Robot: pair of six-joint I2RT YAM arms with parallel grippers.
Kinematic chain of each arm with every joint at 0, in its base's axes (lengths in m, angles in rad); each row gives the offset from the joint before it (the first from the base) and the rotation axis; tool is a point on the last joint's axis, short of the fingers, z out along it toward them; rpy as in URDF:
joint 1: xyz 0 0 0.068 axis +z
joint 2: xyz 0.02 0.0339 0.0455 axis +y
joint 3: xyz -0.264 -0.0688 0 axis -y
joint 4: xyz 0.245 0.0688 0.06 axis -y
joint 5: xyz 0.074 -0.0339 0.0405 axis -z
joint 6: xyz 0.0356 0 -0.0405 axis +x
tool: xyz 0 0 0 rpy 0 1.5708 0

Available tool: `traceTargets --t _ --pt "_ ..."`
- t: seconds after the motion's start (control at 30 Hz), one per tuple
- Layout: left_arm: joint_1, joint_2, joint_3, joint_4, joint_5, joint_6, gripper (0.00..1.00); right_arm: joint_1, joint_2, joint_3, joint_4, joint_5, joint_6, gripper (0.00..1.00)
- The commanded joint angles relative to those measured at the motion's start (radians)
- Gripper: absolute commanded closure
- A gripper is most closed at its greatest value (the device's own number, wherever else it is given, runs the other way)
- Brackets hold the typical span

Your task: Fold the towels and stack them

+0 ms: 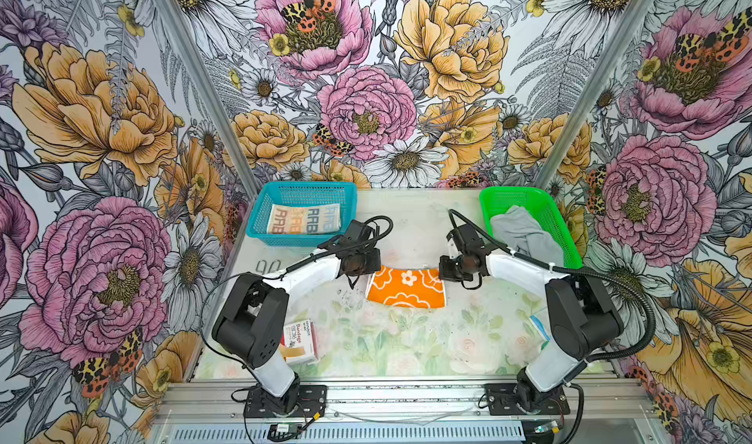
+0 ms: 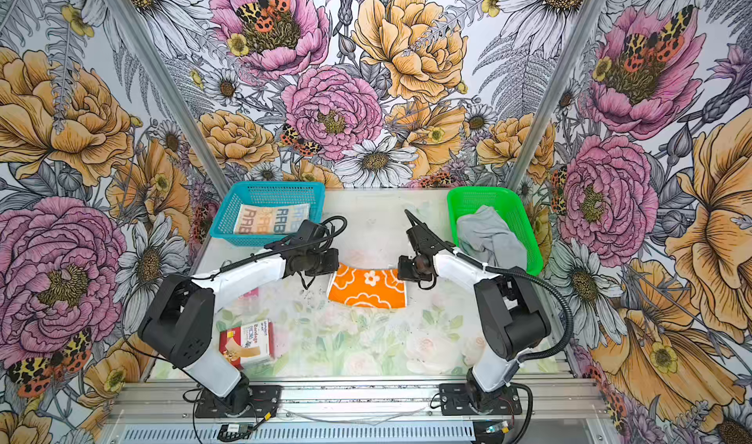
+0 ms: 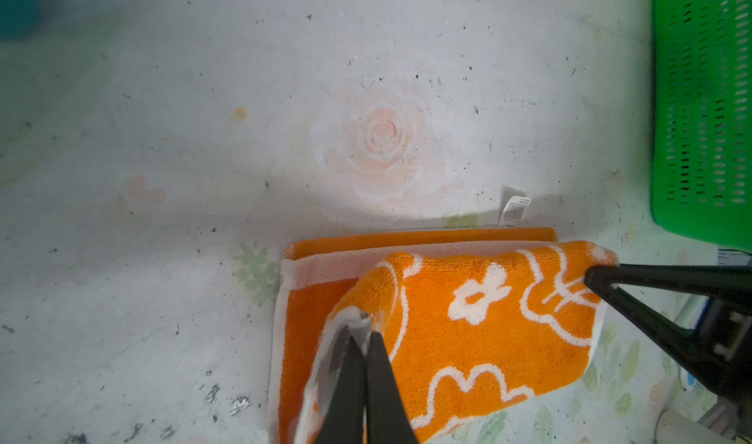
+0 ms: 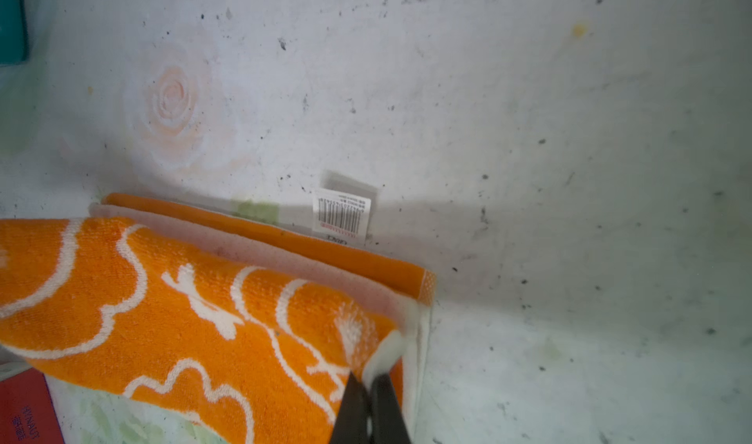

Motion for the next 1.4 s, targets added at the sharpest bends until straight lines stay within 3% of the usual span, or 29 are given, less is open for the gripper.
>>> traceTargets --t 0.0,0.23,0.43,0.53,0.63,0.67,0.77,0.93,1.0,1.13,1.37 --pt "0.013 0.025 0.044 0.001 -0.019 0.037 1.0 -0.004 -0.047 -0.018 0.017 0.009 0.018 1.0" --pt "0.039 0.131 0.1 -0.023 -0.005 0.052 0.94 -0.005 0.042 -0.009 0.019 0.003 0.014 1.0" --pt "0.039 0.163 0.106 -0.07 -0.033 0.029 0.79 -0.005 0.063 0.004 0.018 0.033 -0.005 1.0" --pt "0.036 0.125 0.091 -0.071 -0.073 0.037 0.58 -0.005 0.029 -0.004 0.015 0.064 -0.004 0.79" --pt "0.017 0.043 0.083 -0.094 -0.161 0.057 0.47 -0.004 -0.048 -0.017 -0.002 0.106 0.01 0.6" --pt "0.004 0.015 0.078 -0.107 -0.194 0.06 0.46 0.0 -0.076 -0.019 -0.012 0.117 0.016 0.59" --pt "-0.043 -0.078 0.043 -0.107 -0.22 0.045 0.45 0.024 -0.165 -0.026 -0.029 0.11 0.058 0.57" --pt "-0.071 -0.086 -0.087 0.049 0.06 -0.074 0.51 0.098 -0.148 -0.038 0.014 -0.013 0.13 0.56" --pt "-0.071 -0.071 -0.144 0.122 0.109 -0.112 0.56 0.113 -0.123 -0.082 0.085 -0.044 0.166 0.57" --pt "-0.065 -0.048 -0.21 0.183 0.128 -0.151 0.57 0.121 -0.077 -0.176 0.231 -0.11 0.227 0.58" --pt "-0.037 -0.057 -0.297 0.157 0.085 -0.187 0.56 0.121 -0.074 -0.275 0.257 -0.091 0.27 0.59"
